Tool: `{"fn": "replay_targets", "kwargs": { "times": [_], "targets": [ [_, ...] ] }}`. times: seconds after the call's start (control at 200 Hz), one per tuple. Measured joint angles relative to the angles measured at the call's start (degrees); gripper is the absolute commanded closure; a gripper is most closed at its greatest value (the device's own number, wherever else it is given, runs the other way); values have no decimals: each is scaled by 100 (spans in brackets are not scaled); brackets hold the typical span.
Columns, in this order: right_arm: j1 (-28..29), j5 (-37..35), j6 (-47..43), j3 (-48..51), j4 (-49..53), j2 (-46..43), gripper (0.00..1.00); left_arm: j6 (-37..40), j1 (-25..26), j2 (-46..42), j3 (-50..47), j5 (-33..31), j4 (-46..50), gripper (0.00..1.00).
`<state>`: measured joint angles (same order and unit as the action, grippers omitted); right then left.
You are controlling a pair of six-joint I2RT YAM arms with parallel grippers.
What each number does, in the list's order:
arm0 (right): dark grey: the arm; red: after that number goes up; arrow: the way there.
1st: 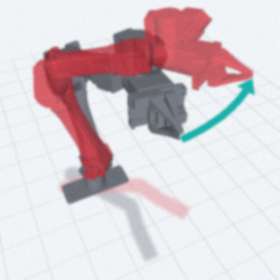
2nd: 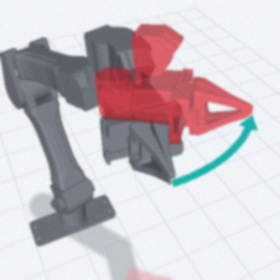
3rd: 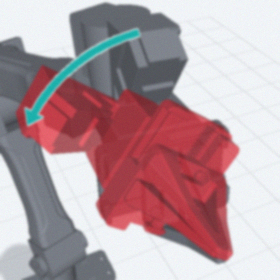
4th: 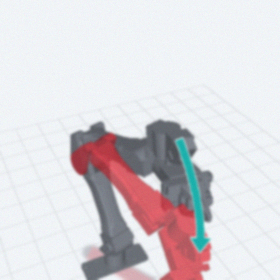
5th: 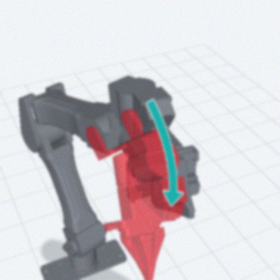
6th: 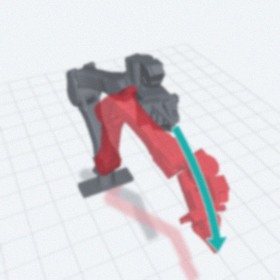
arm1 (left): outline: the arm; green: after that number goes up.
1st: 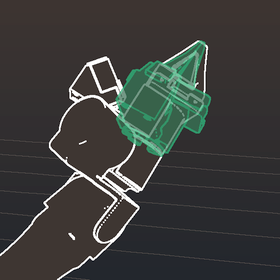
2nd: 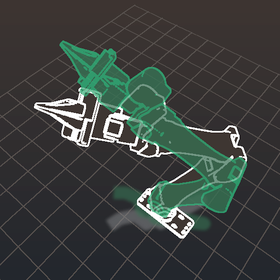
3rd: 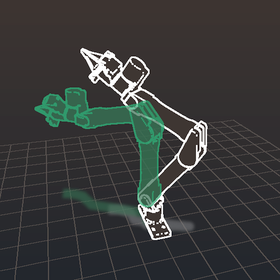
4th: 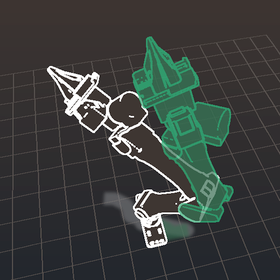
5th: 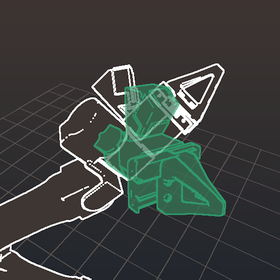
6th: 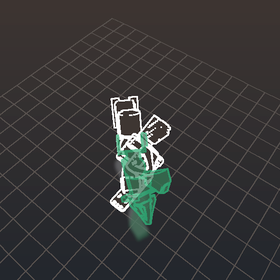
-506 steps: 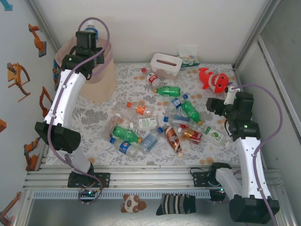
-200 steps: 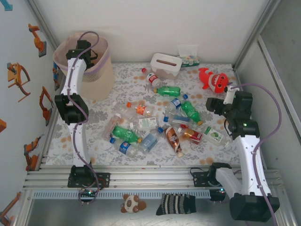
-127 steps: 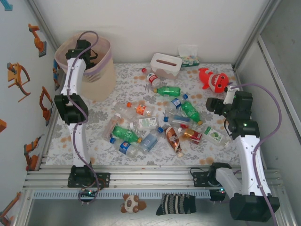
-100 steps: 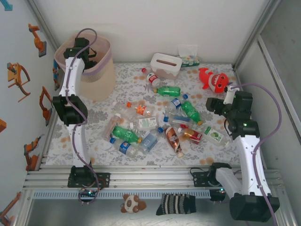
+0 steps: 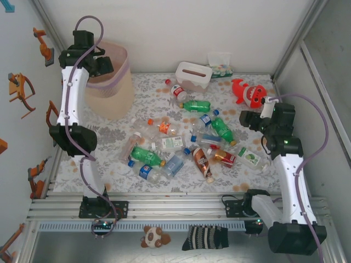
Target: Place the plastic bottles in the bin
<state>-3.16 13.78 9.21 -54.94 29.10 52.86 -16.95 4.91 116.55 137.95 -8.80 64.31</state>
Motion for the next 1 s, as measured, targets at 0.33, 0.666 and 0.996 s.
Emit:
{"fn": "replay_targets", "kwargs": {
  "times": [0.33, 0.666, 0.996],
  "targets": [
    [262, 234, 39, -295, -188, 372, 27, 92, 92, -905, -678, 229, -173, 19],
    [1296, 201, -160, -997, -297, 1537, 27, 256, 382, -2959, -3222, 787, -1213, 19],
    [2044, 70, -245, -1952, -452, 3145, 26, 184, 402, -4688, -5239, 1401, -2083, 17]
  ]
}}
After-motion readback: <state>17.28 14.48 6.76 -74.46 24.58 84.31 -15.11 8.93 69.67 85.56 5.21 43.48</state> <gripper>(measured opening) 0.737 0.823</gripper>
